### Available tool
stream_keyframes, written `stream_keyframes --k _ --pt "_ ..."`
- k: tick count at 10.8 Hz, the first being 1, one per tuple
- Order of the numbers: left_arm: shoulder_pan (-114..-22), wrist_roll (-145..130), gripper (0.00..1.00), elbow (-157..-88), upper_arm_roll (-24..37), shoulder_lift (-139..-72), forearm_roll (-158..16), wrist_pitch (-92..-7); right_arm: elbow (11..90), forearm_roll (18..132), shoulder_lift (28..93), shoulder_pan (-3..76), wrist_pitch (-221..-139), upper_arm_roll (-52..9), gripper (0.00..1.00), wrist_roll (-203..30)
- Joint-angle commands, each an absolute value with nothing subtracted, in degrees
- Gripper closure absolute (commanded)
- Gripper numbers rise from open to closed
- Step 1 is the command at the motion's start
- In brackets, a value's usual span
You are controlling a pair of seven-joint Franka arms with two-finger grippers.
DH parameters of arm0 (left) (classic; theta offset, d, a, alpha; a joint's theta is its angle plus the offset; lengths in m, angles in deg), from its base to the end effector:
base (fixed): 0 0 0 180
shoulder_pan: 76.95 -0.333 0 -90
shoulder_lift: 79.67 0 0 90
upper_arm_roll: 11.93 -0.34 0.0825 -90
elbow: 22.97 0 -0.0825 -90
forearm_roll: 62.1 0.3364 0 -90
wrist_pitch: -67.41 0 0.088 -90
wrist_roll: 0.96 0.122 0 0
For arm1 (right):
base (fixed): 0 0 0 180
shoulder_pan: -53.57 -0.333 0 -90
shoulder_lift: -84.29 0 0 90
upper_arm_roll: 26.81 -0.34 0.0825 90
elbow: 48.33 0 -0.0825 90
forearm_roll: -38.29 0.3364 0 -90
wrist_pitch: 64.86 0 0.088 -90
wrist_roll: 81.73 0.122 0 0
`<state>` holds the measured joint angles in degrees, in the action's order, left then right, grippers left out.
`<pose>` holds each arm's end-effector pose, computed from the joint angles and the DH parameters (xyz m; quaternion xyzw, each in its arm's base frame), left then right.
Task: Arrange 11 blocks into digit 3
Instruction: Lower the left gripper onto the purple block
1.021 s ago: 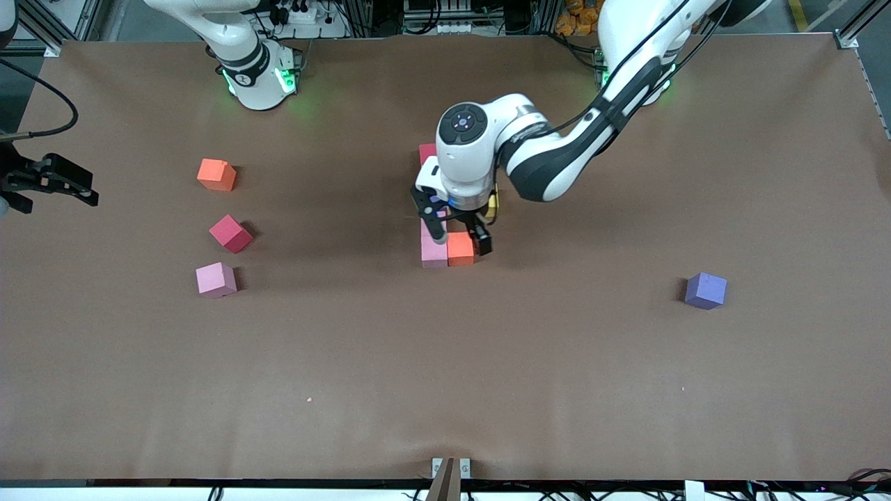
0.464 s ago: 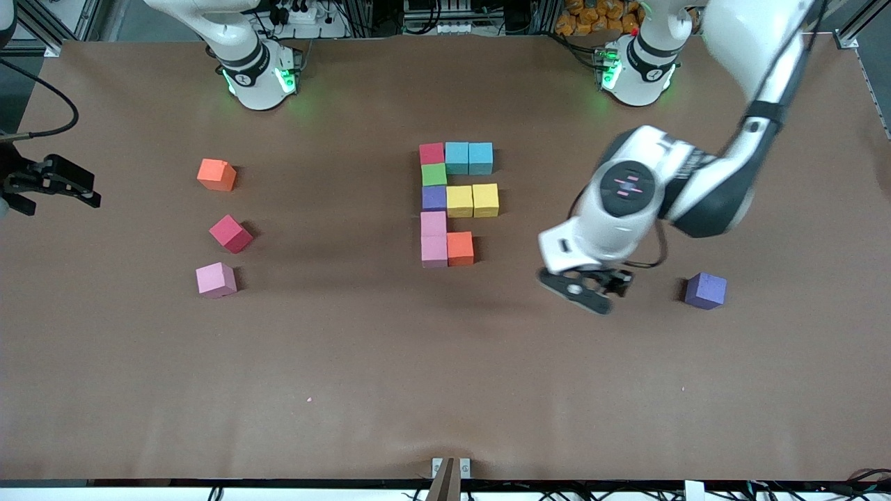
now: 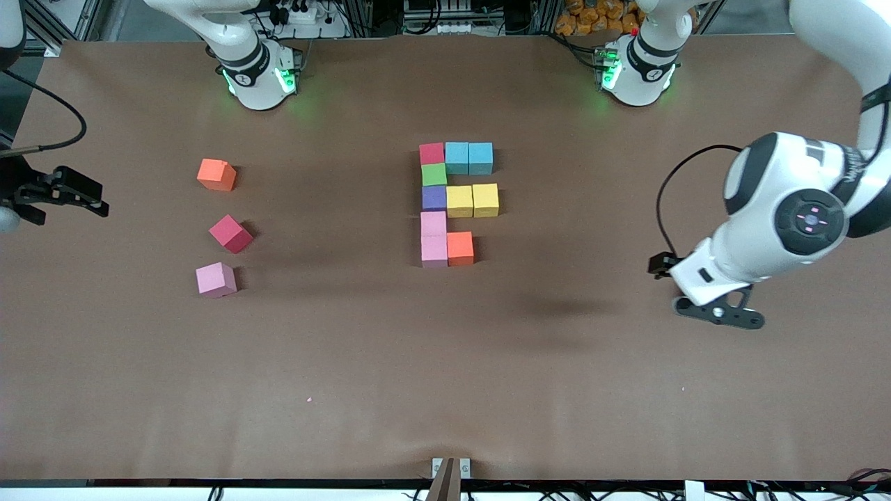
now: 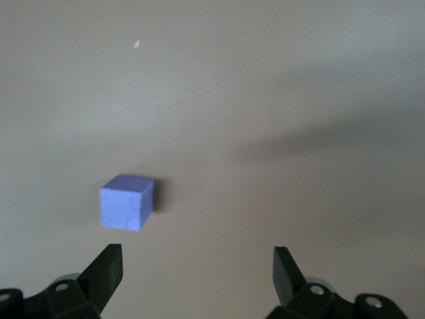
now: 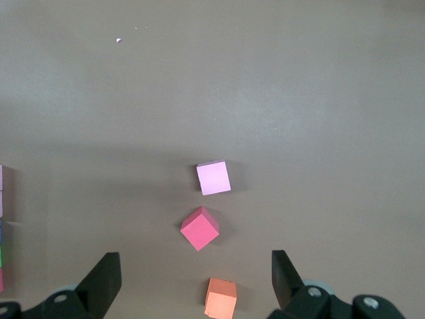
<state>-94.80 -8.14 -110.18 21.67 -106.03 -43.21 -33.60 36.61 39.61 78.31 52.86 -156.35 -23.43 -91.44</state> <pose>0.6191 -0.0789 0.4400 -0.9918 0.1020 0.0611 0.0466 0.5439 -0.0207 0.6186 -0.9981 -0.0613 -0.0059 0.0079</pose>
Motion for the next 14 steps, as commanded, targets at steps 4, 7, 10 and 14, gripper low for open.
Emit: stream_keyframes --k 4,7,10,14 --pt "-105.41 -8.79 0.00 -113.75 22.17 -108.94 -44.44 -29.00 35.52 41.45 77.35 53.30 -156.97 -23.56 0.00 -92.45" --pt "-109.03 -8.08 0.00 -116.83 22.26 -109.03 -44.08 -29.97 35.61 41.45 76.38 53.57 -158.11 -23.56 0.00 -92.71" --pt "-110.51 -8.43 0.00 -118.76 22.17 -108.42 -43.91 -29.97 35.43 41.45 76.12 53.48 -158.20 -23.56 0.00 -92.62" --pt "-112.46 -8.61 0.00 -124.46 22.35 -107.54 -43.73 -39.43 35.34 41.37 76.12 53.13 -158.20 -23.56 0.00 -92.45"
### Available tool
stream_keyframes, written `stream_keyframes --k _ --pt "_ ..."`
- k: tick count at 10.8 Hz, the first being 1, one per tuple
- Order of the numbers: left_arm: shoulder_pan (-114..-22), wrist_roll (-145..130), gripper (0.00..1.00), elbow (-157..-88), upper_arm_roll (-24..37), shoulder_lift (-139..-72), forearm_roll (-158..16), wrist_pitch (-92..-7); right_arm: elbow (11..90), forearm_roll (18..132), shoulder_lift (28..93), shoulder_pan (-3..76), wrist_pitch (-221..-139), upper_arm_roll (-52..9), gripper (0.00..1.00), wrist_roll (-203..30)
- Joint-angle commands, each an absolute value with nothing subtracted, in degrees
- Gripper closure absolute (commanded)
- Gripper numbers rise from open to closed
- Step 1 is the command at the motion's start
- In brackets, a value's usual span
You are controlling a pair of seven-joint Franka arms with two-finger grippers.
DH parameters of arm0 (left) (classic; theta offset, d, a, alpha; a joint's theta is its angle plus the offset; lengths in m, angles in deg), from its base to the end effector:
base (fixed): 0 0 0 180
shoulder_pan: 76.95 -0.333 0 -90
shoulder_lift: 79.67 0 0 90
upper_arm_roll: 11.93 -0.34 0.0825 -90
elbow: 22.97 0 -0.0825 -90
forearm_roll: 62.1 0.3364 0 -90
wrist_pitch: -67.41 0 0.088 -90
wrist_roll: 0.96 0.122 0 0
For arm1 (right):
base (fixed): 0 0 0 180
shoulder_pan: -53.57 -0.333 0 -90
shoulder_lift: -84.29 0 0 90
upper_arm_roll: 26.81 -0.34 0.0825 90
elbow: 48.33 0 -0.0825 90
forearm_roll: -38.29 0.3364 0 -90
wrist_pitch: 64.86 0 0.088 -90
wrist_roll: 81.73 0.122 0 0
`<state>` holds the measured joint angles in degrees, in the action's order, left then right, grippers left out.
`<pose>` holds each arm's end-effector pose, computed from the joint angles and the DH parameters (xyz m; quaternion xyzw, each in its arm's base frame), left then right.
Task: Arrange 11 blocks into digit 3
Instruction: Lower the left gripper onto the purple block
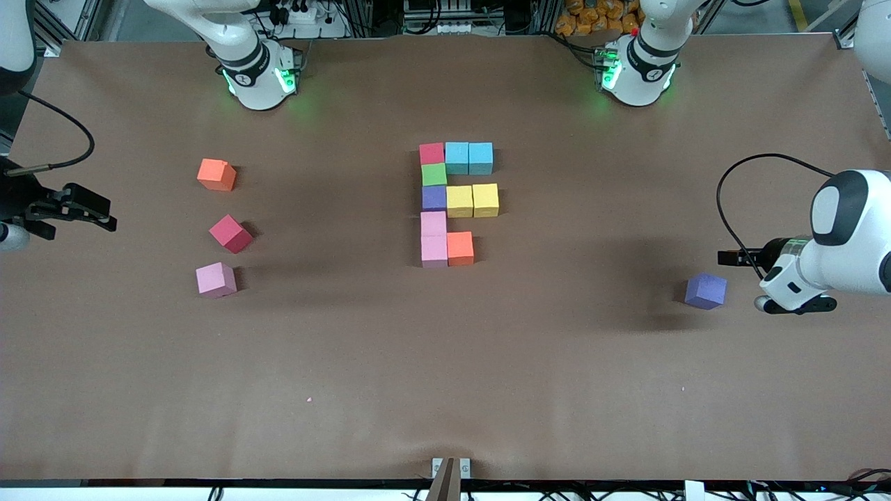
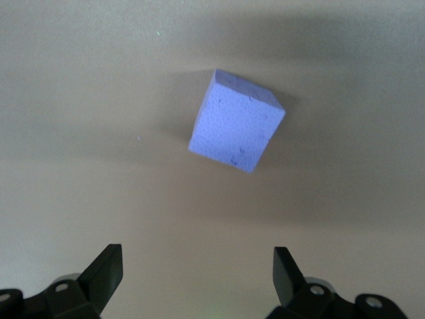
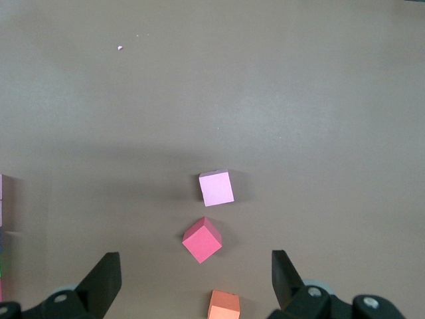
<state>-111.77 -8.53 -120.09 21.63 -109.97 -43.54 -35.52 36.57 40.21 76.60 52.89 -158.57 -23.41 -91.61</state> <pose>0.5880 0.0861 0.3382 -0.9865 -0.0216 0.1618 0.0137 0.5570 -0.0201 0.6060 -0.9980 -0.0618 -0.0112 0.0116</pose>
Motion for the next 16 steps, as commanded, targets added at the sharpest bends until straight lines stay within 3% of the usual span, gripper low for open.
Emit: stream_keyframes --k 1,3,16 --pt "-112.54 -8.35 0.00 -127.35 22.35 -107.36 -43.47 -43.72 35.34 41.45 76.12 53.13 -158.20 -23.56 0.00 -92.36" --pt "-112.37 -9.14 0.00 -131.85 22.52 -106.48 -41.72 -50.60 35.34 41.45 75.86 53.13 -158.20 -23.56 0.00 -92.36" --pt "-111.75 -8.08 0.00 -132.39 22.70 -113.60 -26.26 -60.03 35.61 41.10 75.59 52.34 -159.61 -23.65 0.00 -92.18"
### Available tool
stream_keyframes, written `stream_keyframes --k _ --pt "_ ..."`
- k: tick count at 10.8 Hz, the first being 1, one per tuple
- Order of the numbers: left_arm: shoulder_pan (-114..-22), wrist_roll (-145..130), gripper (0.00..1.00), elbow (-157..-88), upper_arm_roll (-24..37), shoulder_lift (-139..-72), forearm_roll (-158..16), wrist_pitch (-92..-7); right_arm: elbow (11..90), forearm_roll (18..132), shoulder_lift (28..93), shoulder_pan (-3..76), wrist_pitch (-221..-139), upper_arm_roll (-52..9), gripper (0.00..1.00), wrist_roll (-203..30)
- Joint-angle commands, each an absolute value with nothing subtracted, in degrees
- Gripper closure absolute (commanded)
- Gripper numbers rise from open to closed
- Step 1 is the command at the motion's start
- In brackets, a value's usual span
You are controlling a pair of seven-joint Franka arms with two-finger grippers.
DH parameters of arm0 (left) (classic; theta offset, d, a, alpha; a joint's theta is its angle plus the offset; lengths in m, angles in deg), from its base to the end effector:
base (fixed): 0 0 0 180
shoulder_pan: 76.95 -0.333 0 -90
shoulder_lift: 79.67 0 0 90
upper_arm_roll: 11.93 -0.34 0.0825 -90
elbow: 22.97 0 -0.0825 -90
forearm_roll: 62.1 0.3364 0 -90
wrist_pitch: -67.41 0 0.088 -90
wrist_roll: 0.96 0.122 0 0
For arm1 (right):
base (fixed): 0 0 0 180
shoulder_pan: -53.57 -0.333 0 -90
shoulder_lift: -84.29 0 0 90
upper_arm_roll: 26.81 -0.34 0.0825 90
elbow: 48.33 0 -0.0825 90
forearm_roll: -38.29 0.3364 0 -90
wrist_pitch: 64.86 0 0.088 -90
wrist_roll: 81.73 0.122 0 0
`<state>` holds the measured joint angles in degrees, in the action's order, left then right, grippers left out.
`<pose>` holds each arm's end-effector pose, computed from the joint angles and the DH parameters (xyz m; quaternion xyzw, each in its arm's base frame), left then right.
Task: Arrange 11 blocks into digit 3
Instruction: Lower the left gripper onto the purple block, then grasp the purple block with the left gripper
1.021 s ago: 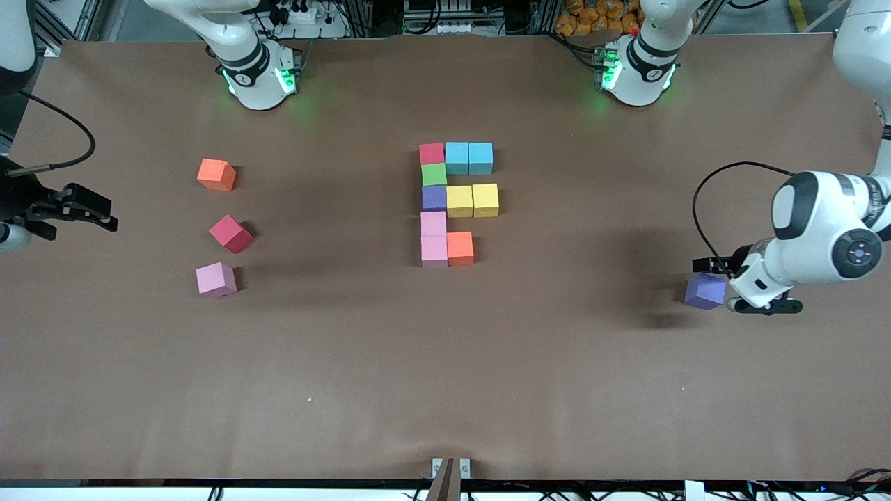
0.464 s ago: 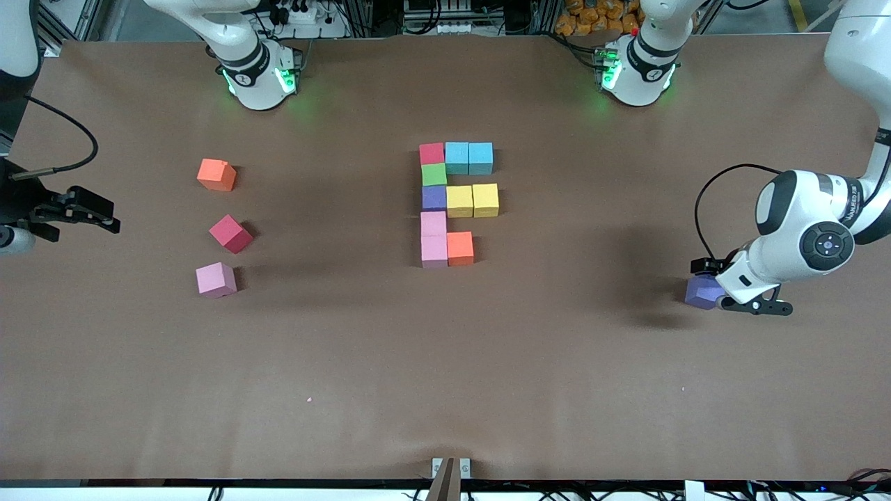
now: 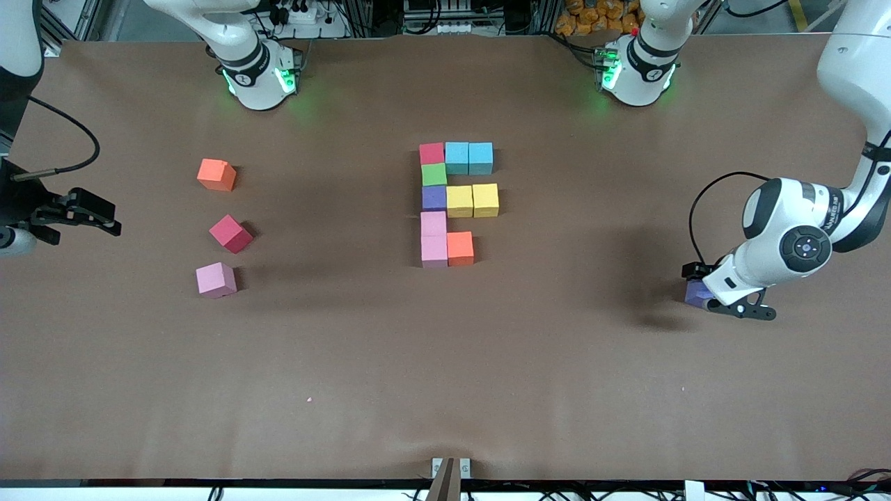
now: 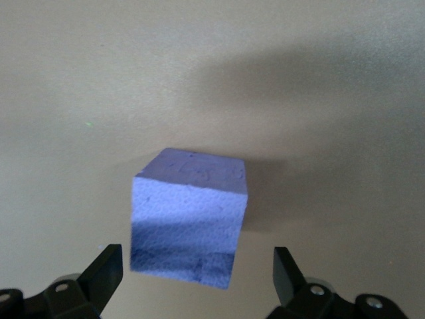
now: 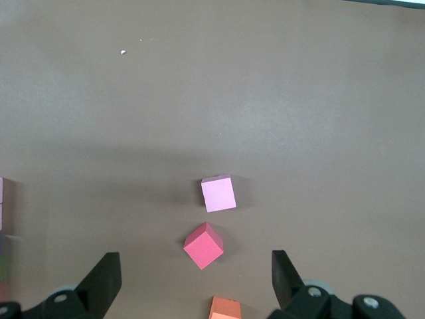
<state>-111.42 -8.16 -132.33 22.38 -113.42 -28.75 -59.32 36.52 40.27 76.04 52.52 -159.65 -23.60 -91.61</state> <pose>0.5872 0.0519 0.2583 -0.9909 0.1028 0.0631 0.0590 0.5621 -0.0148 0.6026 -0.9976 -0.0665 -0.0162 0.0116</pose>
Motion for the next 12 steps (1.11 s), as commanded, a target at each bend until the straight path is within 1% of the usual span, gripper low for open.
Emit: stream_keyframes --k 1,4,9,10,12 --pt "-111.84 -8.08 0.00 -132.30 22.70 -114.29 -25.11 -60.37 35.61 41.10 75.59 52.34 -159.52 -23.65 0.00 -92.18" --pt "-111.84 -7.91 0.00 -132.13 22.70 -114.92 -23.69 -61.08 35.61 41.19 75.50 52.43 -159.52 -23.65 0.00 -92.18" --pt "-111.75 -7.56 0.24 -131.60 22.70 -116.06 -21.85 -61.26 35.52 41.36 75.51 52.34 -159.52 -23.65 0.00 -92.18" --pt "-111.75 -7.47 0.35 -131.60 22.70 -116.06 -21.76 -61.26 35.52 41.37 75.50 52.34 -159.52 -23.65 0.00 -92.18" --pt "-111.75 -3.37 0.68 -131.60 22.70 -115.80 -21.76 -61.26 35.52 41.28 75.50 52.42 -159.52 -23.65 0.00 -92.18"
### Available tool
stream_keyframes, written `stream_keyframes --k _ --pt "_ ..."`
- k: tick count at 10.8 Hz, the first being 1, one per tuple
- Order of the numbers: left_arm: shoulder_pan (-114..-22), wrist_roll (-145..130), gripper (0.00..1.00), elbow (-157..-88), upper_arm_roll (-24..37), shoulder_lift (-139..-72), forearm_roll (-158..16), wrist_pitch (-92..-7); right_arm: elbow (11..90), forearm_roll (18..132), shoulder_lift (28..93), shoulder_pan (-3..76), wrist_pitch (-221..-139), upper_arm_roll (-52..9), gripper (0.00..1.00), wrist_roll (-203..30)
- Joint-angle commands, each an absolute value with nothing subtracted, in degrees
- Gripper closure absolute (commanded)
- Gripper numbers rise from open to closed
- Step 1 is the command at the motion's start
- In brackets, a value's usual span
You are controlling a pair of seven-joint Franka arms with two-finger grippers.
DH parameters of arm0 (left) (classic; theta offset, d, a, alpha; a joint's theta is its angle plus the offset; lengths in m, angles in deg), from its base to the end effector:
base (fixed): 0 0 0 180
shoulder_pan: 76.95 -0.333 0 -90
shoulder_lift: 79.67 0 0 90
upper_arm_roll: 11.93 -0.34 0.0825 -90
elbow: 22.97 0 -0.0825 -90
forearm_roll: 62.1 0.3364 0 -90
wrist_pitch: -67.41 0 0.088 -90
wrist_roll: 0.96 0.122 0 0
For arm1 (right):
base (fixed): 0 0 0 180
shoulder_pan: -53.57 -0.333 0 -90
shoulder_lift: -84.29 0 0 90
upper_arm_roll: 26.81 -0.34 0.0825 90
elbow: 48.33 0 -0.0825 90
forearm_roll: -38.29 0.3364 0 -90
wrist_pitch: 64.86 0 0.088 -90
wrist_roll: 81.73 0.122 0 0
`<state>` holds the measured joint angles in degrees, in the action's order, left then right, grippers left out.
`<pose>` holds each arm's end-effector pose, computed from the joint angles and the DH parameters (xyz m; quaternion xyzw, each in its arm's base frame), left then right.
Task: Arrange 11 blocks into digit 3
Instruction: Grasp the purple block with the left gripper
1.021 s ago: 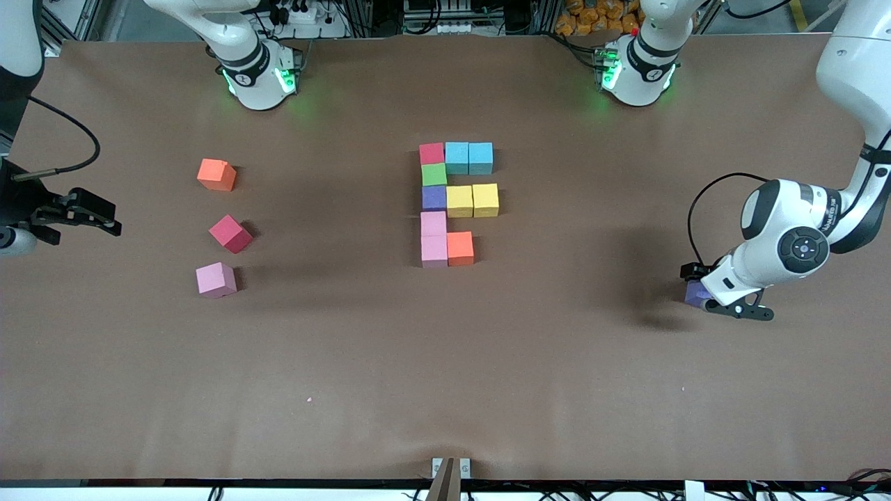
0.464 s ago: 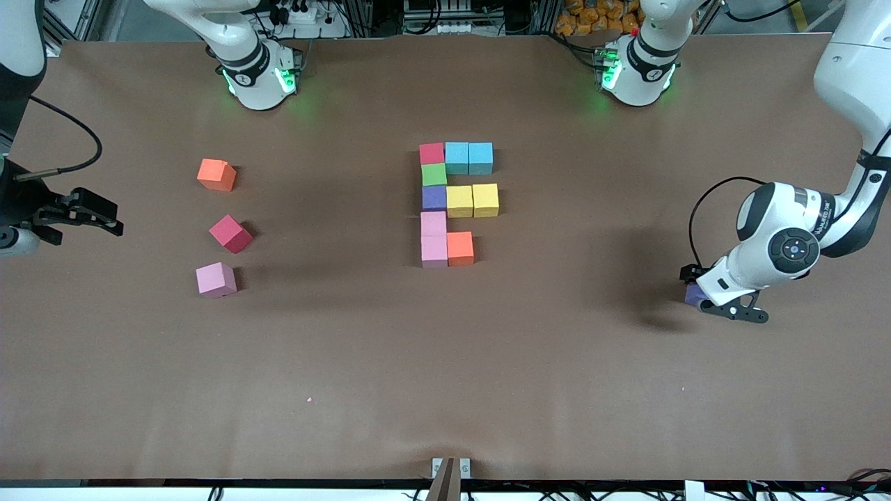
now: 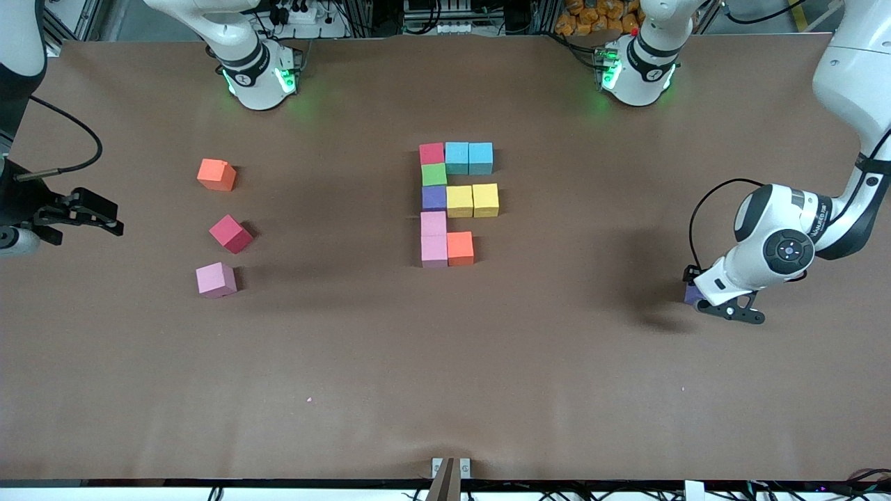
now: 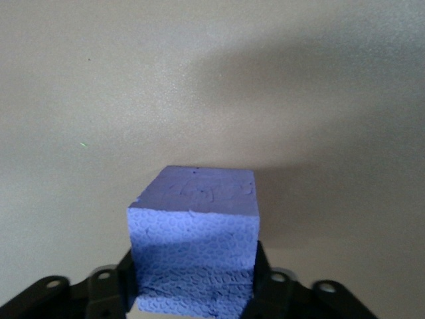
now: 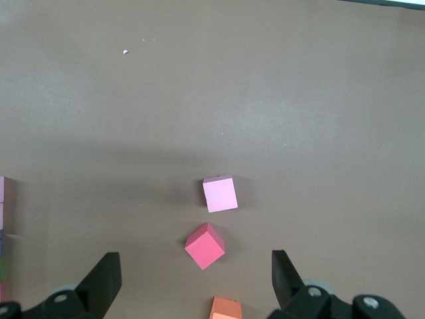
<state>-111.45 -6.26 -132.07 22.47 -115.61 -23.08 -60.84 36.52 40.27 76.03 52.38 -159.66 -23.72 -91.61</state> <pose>0.5909 0.0527 0.2427 -0.9834 0.1535 0.0560 0.0785 0.5623 -0.0123 0.6025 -0.9974 -0.0687 -0.0161 0.0118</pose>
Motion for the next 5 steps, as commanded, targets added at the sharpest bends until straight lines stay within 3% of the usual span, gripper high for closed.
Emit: stream_keyframes --k 1,5 --pt "-111.75 0.66 0.77 -131.51 22.88 -115.45 -21.76 -61.26 35.52 41.36 75.50 52.43 -159.52 -23.65 0.00 -92.18" --pt "-107.91 3.34 0.79 -131.07 27.18 -115.09 -21.67 -60.65 35.61 41.28 75.50 52.43 -159.52 -23.65 0.00 -92.18"
